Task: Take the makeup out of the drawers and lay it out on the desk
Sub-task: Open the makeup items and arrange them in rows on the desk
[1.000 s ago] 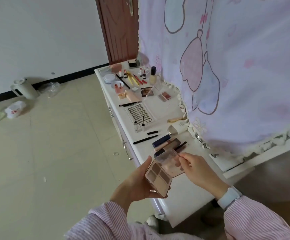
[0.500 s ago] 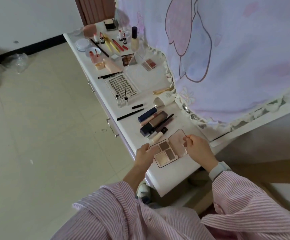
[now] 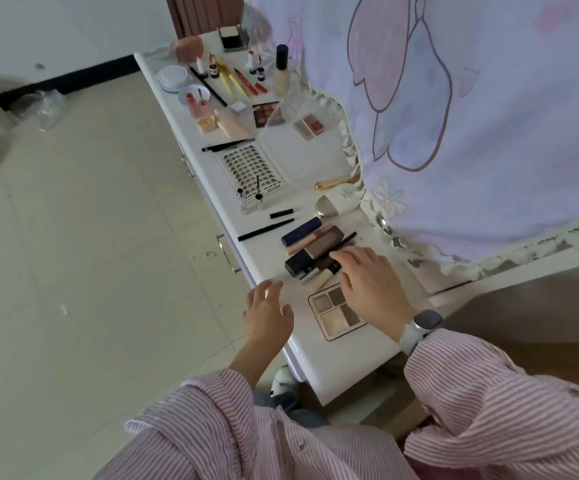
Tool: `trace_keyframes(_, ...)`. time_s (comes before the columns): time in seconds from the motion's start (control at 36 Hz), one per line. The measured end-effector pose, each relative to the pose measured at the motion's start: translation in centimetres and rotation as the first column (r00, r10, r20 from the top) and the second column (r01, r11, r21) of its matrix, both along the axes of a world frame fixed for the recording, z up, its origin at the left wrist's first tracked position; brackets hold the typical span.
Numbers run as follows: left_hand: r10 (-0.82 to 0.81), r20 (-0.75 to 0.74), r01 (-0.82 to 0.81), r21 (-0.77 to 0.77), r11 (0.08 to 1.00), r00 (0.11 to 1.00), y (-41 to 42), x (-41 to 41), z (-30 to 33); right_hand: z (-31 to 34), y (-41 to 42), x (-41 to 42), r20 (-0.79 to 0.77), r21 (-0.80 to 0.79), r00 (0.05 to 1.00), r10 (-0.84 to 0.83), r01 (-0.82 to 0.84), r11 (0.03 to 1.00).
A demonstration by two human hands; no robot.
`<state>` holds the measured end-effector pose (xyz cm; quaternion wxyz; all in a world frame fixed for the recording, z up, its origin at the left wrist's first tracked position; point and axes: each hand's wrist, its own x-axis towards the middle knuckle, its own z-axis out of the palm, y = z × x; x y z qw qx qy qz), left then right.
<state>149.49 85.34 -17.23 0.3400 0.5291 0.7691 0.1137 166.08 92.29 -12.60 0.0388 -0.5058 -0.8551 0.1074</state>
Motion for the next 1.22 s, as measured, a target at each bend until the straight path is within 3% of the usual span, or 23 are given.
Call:
trace_keyframes(0.14,-0.207,-0.132,0.187,-0.147,0.971,0.969,-0.5,-1.3,-0.3,-1.9,2.9,-3.9,0.161,-0.005,0.947,0.277,-0.280,0.960)
trace_keyframes(0.28,-0.225,-0.100,0.205,-0.182,0.962,0.969,-0.8,-1.8,-0.4,-2.9,5.1,-5.8,0.416,-0.026,0.829,0.375,-0.401,0.916)
trace_keyframes(0.39,-0.191,-0.032,0.184,-0.154,0.971,0.981,-0.6,-2.2,-0.5,-2.8,5.5,-5.7,0.450,0.000,0.781,0.434,-0.486,0.874)
trace_keyframes(0.47,-0.102,0.013,0.102,-0.085,0.991,0.995,-0.2,-2.3,-0.7,-1.9,5.6,-5.0,0.356,0.118,0.835,0.420,-0.486,0.866)
trace_keyframes(0.53,-0.023,0.018,0.022,0.028,0.999,1.000,0.2,-2.2,-0.7,-1.5,5.8,-4.2,0.174,0.197,0.914,0.366,-0.396,0.897)
trace_keyframes(0.58,0.044,0.083,-0.059,0.185,0.981,0.996,0.6,-1.8,-0.3,-0.9,5.9,-3.5,-0.034,0.162,0.958,0.285,-0.276,0.947)
trace_keyframes(0.64,0.070,0.189,-0.122,0.282,0.952,0.979,1.2,-1.2,0.6,0.4,5.8,-3.0,-0.308,-0.007,0.947,0.089,-0.096,0.995)
trace_keyframes(0.72,0.028,0.256,-0.121,0.356,0.927,0.966,2.3,0.0,2.0,2.6,5.3,-2.8,-0.611,-0.343,0.736,-0.293,0.087,0.935)
trace_keyframes(0.81,-0.018,0.275,-0.096,0.396,0.913,0.961,3.4,0.9,3.2,4.0,4.5,-2.9,-0.691,-0.558,0.500,-0.523,0.093,0.825)
trace_keyframes(0.89,0.000,0.274,-0.124,0.436,0.891,0.962,4.1,1.2,4.4,4.6,3.6,-3.2,-0.686,-0.655,0.405,-0.604,0.017,0.755)
trace_keyframes(0.94,-0.010,0.242,-0.107,0.466,0.878,0.970,4.2,0.9,4.6,4.6,3.2,-3.1,-0.654,-0.687,0.426,-0.624,0.009,0.726)
trace_keyframes(0.97,-0.033,0.197,-0.066,0.476,0.877,0.980,4.1,0.7,4.5,4.5,3.3,-2.9,-0.639,-0.666,0.484,-0.597,0.039,0.745)
trace_keyframes(1.03,-0.096,0.075,0.046,0.499,0.865,0.993,3.6,0.3,4.3,4.7,3.7,-2.5,-0.561,-0.546,0.694,-0.451,0.100,0.832)
trace_keyframes(1.08,-0.161,-0.021,0.149,0.507,0.849,0.987,3.0,0.0,3.9,5.0,3.8,-2.2,-0.345,-0.409,0.905,-0.251,0.096,0.908)
trace_keyframes(1.17,-0.196,-0.051,0.198,0.450,0.871,0.979,2.2,-0.1,3.9,5.3,3.8,-2.5,-0.115,-0.315,0.985,-0.127,0.085,0.945)
trace_keyframes(1.22,-0.200,-0.021,0.189,0.432,0.882,0.980,1.8,-0.4,3.7,4.9,3.7,-2.6,-0.094,-0.259,0.993,-0.074,0.047,0.965)
